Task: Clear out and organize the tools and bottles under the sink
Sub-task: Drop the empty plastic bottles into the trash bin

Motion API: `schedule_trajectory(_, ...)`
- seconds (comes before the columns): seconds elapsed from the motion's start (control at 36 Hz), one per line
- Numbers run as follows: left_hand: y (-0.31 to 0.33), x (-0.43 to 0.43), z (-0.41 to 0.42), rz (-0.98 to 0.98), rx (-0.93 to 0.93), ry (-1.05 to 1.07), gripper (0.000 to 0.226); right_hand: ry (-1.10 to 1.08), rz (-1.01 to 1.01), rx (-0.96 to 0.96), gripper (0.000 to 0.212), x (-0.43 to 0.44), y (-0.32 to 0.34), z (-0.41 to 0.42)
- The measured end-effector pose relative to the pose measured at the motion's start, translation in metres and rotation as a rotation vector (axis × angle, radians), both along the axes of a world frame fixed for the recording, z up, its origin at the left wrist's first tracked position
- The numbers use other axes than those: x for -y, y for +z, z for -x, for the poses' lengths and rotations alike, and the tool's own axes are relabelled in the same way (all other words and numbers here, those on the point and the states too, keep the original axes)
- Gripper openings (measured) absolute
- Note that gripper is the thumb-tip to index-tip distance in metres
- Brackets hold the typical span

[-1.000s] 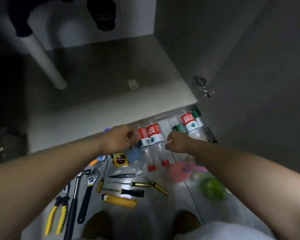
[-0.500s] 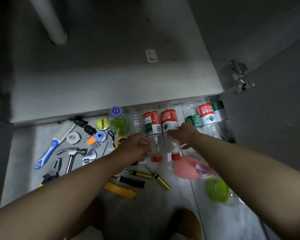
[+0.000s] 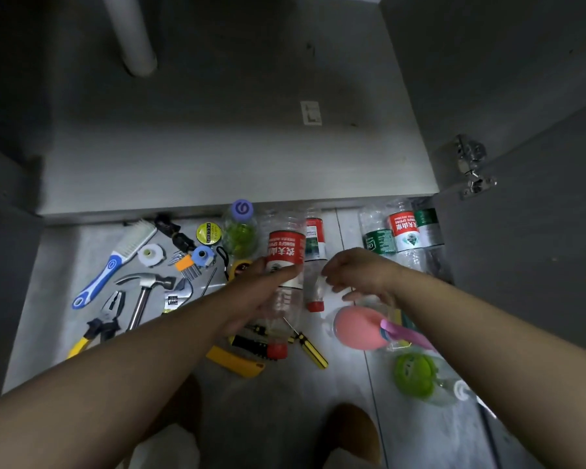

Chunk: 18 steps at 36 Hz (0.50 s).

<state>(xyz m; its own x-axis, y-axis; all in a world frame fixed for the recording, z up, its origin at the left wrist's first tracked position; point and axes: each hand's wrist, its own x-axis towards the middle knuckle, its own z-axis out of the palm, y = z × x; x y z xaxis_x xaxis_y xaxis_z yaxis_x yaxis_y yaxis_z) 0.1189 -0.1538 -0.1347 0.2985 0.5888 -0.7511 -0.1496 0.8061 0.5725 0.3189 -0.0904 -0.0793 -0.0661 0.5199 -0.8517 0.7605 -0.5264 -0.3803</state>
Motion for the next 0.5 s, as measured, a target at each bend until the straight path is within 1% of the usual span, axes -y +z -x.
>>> schedule_trajectory(0.06, -0.008, 0.002, 0.007, 0.029, 0.003, 0.007, 0.058, 0.094, -0.148, 0.170, 0.022, -0.007, -0.014, 0.001)
schedule_trajectory(0.11, -0.015, 0.004, 0.011, 0.054, 0.028, 0.016, 0.058, 0.123, -0.169, 0.249, 0.035, -0.012, -0.027, 0.004)
schedule_trajectory(0.19, -0.022, 0.005, 0.014, 0.088, 0.076, 0.031, 0.061, 0.085, -0.107, 0.230, 0.043, -0.016, -0.047, 0.013)
schedule_trajectory(0.28, -0.028, 0.004, 0.016, 0.108, 0.089, 0.026, 0.058, 0.016, -0.068, 0.207, 0.058, -0.020, -0.064, 0.023)
schedule_trajectory(0.33, -0.032, 0.004, 0.017, 0.122, 0.102, 0.018, 0.056, -0.055, -0.049, 0.195, 0.065, -0.020, -0.072, 0.028)
schedule_trajectory(0.36, -0.034, 0.004, 0.018, 0.130, 0.102, 0.009, 0.056, -0.083, -0.047, 0.195, 0.066, -0.019, -0.075, 0.030)
schedule_trajectory(0.42, -0.036, 0.004, 0.017, 0.151, 0.096, 0.000, 0.064, -0.126, -0.061, 0.186, 0.066, -0.019, -0.077, 0.031)
schedule_trajectory(0.5, -0.035, 0.002, 0.013, 0.186, 0.088, -0.012, 0.077, -0.138, -0.060, 0.158, 0.051, -0.020, -0.071, 0.024)
